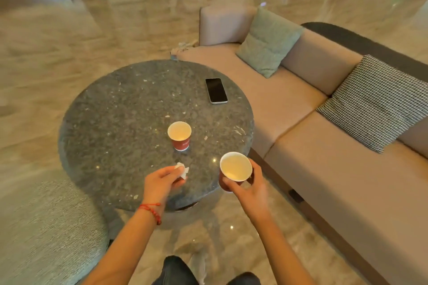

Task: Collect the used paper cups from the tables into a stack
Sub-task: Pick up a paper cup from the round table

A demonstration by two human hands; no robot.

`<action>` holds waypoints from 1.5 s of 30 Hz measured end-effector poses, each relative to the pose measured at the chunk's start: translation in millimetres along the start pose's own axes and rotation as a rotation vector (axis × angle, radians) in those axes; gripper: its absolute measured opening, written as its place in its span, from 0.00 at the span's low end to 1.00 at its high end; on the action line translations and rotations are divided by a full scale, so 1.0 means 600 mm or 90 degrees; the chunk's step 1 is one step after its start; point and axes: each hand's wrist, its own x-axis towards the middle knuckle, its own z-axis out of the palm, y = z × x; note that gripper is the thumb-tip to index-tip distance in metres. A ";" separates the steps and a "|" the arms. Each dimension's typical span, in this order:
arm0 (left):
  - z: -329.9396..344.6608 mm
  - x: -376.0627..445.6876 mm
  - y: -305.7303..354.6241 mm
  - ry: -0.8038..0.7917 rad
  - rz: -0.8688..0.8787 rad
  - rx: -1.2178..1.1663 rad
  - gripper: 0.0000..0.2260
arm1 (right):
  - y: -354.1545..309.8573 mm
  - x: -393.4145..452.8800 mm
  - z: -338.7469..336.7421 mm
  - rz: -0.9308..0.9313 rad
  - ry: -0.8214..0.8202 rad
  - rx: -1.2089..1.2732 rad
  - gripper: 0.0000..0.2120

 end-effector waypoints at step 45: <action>-0.044 0.127 0.019 0.373 -0.054 -0.151 0.05 | 0.023 0.299 0.233 -0.013 -0.505 -0.115 0.40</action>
